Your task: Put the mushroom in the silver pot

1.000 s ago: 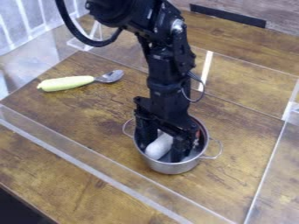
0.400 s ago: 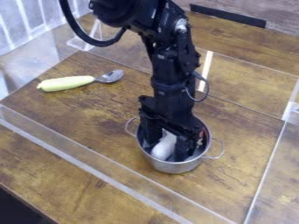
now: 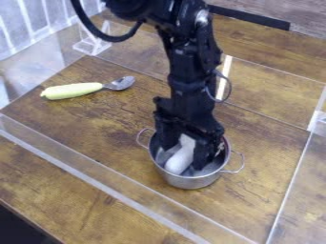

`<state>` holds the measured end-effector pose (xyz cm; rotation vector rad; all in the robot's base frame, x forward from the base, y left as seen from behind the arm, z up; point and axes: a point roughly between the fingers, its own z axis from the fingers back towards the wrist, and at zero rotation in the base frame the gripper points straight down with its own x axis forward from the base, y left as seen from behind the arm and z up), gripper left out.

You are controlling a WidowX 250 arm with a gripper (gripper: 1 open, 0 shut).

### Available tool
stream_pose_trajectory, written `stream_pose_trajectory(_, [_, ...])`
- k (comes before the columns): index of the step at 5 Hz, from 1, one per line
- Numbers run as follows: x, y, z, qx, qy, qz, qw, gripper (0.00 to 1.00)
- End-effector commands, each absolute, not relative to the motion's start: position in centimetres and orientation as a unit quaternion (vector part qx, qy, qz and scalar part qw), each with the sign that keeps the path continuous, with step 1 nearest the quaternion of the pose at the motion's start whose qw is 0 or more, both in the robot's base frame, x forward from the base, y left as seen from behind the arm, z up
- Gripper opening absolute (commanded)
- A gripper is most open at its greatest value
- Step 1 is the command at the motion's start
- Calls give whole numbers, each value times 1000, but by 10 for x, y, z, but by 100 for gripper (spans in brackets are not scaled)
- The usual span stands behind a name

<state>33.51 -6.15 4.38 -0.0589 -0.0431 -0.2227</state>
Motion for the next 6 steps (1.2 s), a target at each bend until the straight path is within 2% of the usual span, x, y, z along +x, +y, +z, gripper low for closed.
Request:
stream_pose_trajectory(1, [354,-48,94,-18,-77,-92,993,100])
stream_pose_trajectory(3, [378,-29,155,12,-111,-57,992,100])
stream_pose_trajectory(4, [384,-17,170,26,-139,-38,989,100])
stream_pose_trajectory(6, [388,-11,164,32,-145,-17,989,100])
